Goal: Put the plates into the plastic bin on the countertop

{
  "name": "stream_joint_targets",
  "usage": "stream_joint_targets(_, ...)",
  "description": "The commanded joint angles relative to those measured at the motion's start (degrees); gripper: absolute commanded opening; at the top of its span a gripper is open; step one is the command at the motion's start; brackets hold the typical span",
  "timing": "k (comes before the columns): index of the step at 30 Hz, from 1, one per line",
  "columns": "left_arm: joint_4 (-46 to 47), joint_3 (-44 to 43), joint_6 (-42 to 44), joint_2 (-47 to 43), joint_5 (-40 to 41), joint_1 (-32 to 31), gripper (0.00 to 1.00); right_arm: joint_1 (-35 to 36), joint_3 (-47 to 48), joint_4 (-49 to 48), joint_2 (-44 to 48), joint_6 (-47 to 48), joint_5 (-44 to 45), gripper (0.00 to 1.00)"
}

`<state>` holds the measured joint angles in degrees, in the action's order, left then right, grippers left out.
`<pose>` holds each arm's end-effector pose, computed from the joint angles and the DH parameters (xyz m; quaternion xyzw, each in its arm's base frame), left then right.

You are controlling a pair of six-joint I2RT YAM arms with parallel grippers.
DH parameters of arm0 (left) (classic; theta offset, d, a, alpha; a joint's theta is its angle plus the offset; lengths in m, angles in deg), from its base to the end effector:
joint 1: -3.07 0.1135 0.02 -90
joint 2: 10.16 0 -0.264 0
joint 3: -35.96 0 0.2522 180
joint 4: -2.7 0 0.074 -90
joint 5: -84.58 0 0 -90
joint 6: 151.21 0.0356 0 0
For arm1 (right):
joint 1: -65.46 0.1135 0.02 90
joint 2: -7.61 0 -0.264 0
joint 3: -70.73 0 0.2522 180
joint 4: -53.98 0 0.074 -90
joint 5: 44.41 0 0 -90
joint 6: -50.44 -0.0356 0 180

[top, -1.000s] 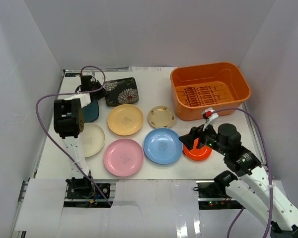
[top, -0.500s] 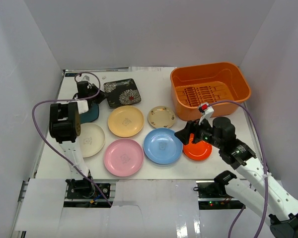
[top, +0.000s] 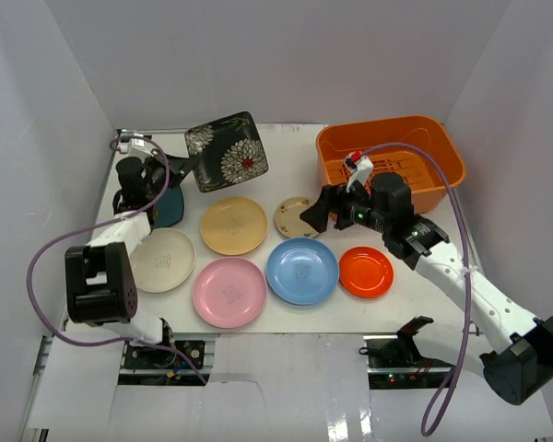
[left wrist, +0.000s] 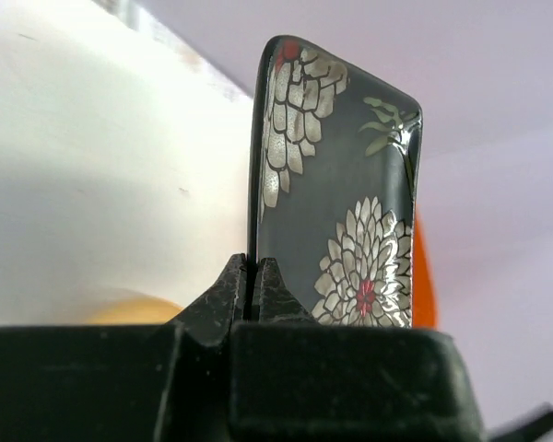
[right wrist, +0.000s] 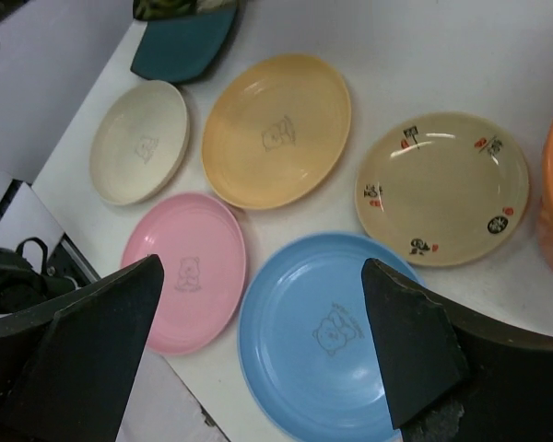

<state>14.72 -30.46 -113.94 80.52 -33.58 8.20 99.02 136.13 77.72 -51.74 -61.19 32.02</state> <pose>0.3561 0.0151 0.2515 -0.2316 0.7347 -0.4190 0.4806 0.1951 0.1395 0.3342 -0.1526 0.7902 0.3559 0.4750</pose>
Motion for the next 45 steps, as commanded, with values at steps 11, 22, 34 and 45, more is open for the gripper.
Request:
stream_joint_targets(11,9.7,16.2,-11.0,-24.7,-15.0,-1.2,0.0,0.5,13.3,-5.7,-12.3,-2.2,-1.6,0.91)
stream_joint_targets(22,5.3,16.3,-6.0,-30.1,-16.1,-8.0,0.0,2.1,9.9,-13.1,-16.1,-6.4,-4.4,0.83)
stream_joint_targets(34,-1.9,16.5,0.0,-37.1,-18.4,-10.4,0.62,0.5,6.2,-14.2,-10.7,-7.9,4.9,0.08)
stream_joint_targets(45,-34.8,13.4,22.4,-44.5,-21.3,-19.4,0.96,-26.2,25.7,-2.3,-12.8,-4.4,-8.1,0.08)
